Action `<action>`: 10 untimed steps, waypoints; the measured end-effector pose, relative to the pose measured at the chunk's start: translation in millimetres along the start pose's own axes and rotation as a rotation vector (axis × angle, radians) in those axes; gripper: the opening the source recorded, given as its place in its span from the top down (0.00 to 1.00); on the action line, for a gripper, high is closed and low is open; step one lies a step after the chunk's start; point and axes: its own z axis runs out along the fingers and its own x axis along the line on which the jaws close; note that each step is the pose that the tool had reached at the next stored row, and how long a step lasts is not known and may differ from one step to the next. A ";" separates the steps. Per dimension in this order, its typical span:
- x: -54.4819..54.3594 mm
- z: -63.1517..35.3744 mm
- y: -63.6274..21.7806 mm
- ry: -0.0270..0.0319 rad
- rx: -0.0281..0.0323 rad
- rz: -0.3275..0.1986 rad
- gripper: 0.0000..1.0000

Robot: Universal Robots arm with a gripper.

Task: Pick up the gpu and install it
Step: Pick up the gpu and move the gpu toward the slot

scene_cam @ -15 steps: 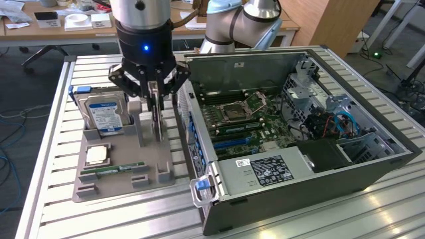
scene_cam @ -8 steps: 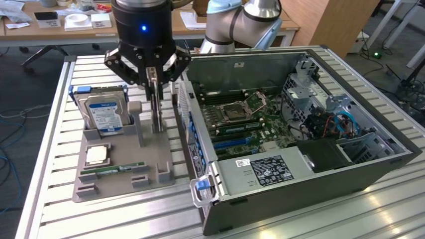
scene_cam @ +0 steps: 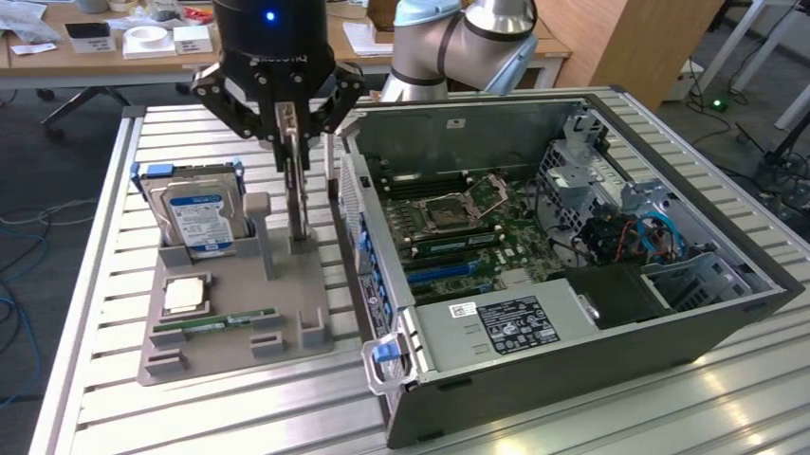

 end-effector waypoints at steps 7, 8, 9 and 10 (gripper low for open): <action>-0.2 -8.9 0.6 0.0001 -0.0020 0.000 0.73; -0.2 -8.9 0.6 0.0000 -0.0021 0.000 0.73; -0.2 -8.9 0.6 0.0001 -0.0020 0.000 0.73; -0.2 -9.0 0.6 0.0002 -0.0020 0.000 0.73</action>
